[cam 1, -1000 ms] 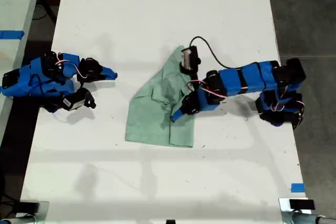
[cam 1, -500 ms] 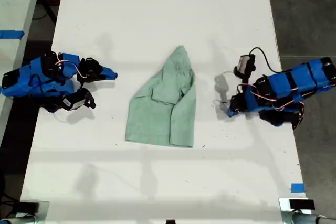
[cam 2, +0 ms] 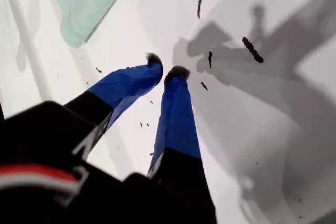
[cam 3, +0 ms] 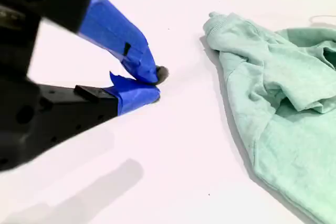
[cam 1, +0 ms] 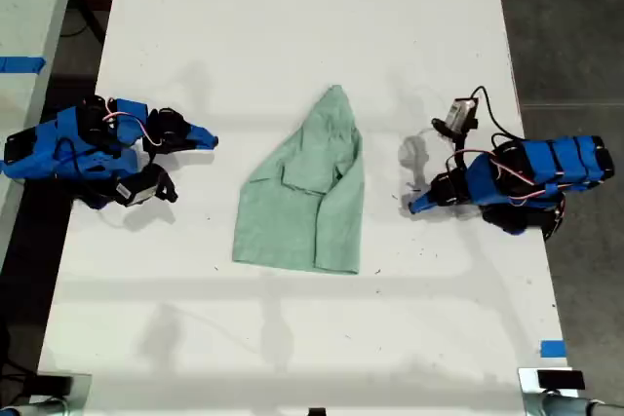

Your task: Fold t shirt

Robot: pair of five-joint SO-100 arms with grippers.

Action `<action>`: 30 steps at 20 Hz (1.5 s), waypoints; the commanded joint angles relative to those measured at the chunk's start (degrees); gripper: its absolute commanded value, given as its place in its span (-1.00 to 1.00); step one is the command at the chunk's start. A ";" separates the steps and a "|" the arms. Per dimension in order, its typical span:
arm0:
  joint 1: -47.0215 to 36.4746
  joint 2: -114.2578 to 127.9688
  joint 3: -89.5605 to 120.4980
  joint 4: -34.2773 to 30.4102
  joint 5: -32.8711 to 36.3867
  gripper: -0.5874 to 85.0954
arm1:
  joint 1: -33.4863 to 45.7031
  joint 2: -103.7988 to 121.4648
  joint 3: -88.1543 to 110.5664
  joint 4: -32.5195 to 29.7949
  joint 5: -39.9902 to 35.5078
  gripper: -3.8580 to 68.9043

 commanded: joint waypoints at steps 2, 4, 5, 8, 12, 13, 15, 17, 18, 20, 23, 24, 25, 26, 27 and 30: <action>0.26 0.35 2.29 0.00 -0.35 -0.99 | -0.79 1.76 3.78 0.18 -3.16 -0.68; 0.35 0.35 2.29 0.00 -0.35 -0.99 | -0.44 1.76 3.78 0.18 -3.25 -0.79; 0.35 0.35 2.29 0.00 -0.35 -0.99 | -0.44 1.85 3.78 0.18 -3.34 -0.80; 0.35 0.35 2.29 0.00 -0.35 -0.99 | -0.70 1.93 3.78 0.18 -3.87 -0.84; 0.26 0.35 2.29 0.00 -0.35 -0.99 | -0.44 1.93 3.78 0.18 -4.83 -0.84; 0.35 0.35 2.29 0.00 -0.35 -0.99 | -0.18 1.85 3.78 0.18 -4.92 -0.84; 0.35 0.35 2.29 0.00 -0.18 -0.99 | -0.18 1.85 3.78 0.18 -5.10 -0.84; 0.18 0.35 2.29 0.00 -0.09 -0.99 | -0.09 1.85 3.78 0.18 -5.10 -0.84; 0.18 0.35 2.29 0.00 -0.09 -0.99 | 0.00 1.76 3.78 0.18 -5.10 -0.84; 0.09 0.35 2.29 0.00 0.00 -0.99 | 0.00 1.76 3.78 0.18 -5.19 -0.84; 0.18 0.35 2.29 0.00 0.00 -0.99 | 0.09 1.67 3.78 0.18 -4.92 -0.84; 0.18 0.35 2.29 0.00 0.00 -0.99 | 0.18 1.58 3.78 0.18 -4.92 -0.84; 0.09 0.35 2.29 0.00 0.09 -0.99 | 0.18 1.58 3.78 0.18 -4.92 -0.84; 0.09 0.35 2.29 0.00 0.09 -0.99 | 0.18 1.58 3.78 0.18 -4.83 -0.84; 0.18 0.35 2.29 0.00 0.09 -0.99 | 0.26 1.58 3.78 0.18 -4.75 -0.84; 0.09 0.35 2.29 0.00 0.09 -0.99 | 0.35 1.49 3.78 0.18 -4.75 -0.84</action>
